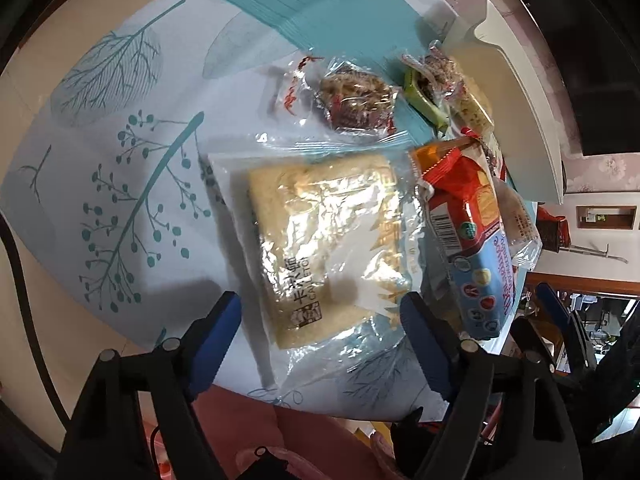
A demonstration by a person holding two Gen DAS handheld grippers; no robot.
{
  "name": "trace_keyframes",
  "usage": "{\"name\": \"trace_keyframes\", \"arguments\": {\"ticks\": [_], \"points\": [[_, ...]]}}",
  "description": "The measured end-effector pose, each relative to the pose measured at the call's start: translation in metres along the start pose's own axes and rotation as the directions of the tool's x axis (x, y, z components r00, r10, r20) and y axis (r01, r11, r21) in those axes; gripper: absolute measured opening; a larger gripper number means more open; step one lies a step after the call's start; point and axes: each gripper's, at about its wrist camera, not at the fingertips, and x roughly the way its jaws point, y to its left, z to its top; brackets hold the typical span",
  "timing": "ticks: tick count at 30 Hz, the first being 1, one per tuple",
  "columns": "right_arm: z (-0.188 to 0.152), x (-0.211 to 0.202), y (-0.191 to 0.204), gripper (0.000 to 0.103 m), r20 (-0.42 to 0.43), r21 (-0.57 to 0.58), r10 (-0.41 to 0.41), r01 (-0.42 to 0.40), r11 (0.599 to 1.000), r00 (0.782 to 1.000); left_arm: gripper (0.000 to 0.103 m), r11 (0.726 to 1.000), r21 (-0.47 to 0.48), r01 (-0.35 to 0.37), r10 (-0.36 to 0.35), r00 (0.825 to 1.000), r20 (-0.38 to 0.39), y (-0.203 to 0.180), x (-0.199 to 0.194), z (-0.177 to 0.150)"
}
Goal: Organize snacks
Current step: 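Grasp yellow bread bag with left tool while right tool grasps blue biscuit pack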
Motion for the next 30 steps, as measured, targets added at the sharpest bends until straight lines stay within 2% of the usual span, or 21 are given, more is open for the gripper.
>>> {"name": "trace_keyframes", "arguments": {"ticks": [3,5,8,11,17,24,25,26,29,30], "points": [[-0.002,0.007,0.001,0.083,-0.014,-0.009,0.007,-0.007,1.000,1.000,0.073,1.000,-0.008,-0.002,0.002,1.000,-0.003,0.002,0.002,0.000],[-0.003,0.012,0.002,0.083,-0.020,-0.011,0.012,-0.012,1.000,1.000,0.072,1.000,-0.009,0.000,0.000,1.000,-0.005,0.004,0.003,0.001],[-0.006,0.018,0.004,0.082,-0.027,-0.020,0.013,-0.014,1.000,1.000,0.061,1.000,-0.010,-0.014,0.014,1.000,-0.008,0.010,0.002,0.000],[-0.008,0.024,0.005,0.079,-0.037,-0.032,0.008,-0.009,0.999,0.999,0.061,0.999,-0.009,-0.033,0.033,0.999,-0.016,0.011,0.006,0.002],[-0.012,0.030,0.004,0.079,-0.033,-0.058,-0.022,0.021,0.998,0.999,0.061,0.999,0.001,-0.035,0.035,0.999,-0.029,0.009,0.011,0.005],[-0.015,0.044,0.000,0.079,-0.069,-0.066,-0.028,0.024,0.998,0.997,0.060,1.000,-0.012,-0.026,0.026,0.999,-0.039,0.009,0.012,0.013],[-0.015,0.045,0.000,0.079,-0.071,-0.066,-0.029,0.024,0.998,0.997,0.057,0.999,-0.014,-0.033,0.032,0.999,-0.035,0.009,0.011,0.014],[-0.015,0.046,0.000,0.079,-0.074,-0.066,-0.029,0.024,0.998,0.997,0.045,1.000,-0.020,-0.023,0.022,0.999,-0.036,0.009,0.013,0.015],[-0.014,0.050,0.001,0.079,-0.076,-0.070,-0.028,0.023,0.997,0.997,0.042,0.999,-0.037,-0.011,0.010,0.999,-0.033,0.007,0.015,0.015],[-0.013,0.051,0.002,0.075,-0.077,-0.073,-0.029,0.023,0.997,0.997,0.040,0.999,-0.033,-0.009,0.008,1.000,-0.030,0.007,0.015,0.015]]}}
